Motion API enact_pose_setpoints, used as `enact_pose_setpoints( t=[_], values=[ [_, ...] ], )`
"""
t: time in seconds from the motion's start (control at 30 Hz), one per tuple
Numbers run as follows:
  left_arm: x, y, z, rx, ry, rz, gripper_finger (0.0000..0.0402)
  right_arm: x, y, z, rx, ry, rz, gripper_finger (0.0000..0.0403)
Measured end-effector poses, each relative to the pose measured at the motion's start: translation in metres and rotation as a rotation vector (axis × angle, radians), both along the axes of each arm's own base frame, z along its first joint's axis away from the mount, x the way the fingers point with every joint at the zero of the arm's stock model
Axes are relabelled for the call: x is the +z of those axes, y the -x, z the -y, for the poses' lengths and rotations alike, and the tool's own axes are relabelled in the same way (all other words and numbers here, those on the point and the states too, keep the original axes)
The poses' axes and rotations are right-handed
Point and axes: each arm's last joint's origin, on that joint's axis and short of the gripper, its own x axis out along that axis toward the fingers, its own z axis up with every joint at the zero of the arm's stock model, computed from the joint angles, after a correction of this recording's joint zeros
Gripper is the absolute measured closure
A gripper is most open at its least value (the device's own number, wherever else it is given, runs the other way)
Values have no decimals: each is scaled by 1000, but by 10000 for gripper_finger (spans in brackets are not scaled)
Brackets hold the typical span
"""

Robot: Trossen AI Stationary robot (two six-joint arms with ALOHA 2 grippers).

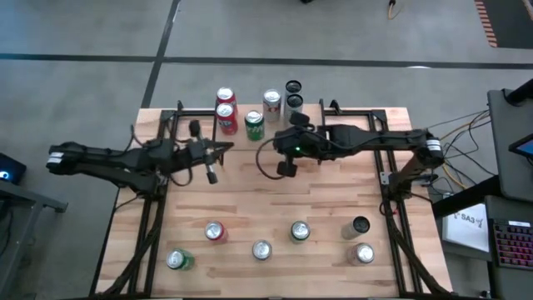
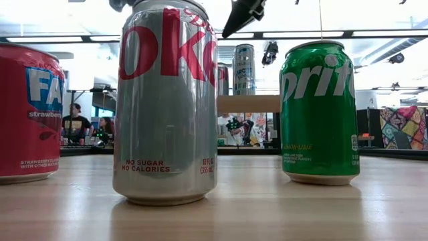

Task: Place canned beverage on shelf
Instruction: Put the top green soda can on the shelf

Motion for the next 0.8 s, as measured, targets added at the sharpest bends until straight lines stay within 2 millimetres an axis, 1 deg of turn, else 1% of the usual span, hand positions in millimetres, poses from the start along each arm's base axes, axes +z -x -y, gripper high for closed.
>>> enact_pose_setpoints(
  t=[0.23,0.4,0.47,0.6,0.8],
  values=[
    [-21,-36,2,9,129,-68,402,-3,32,-3,20,13,83,394],
    [-38,-56,0,131,213,-91,402,-7,54,-3,23,30,164,394],
    [-44,-63,-1,191,227,-106,402,-9,60,-3,30,41,192,394],
    [-50,-80,-2,272,227,-120,402,-12,68,-3,39,52,200,394],
    [-56,-105,-4,426,165,-171,402,-17,72,-3,52,70,176,394]
  ],
)
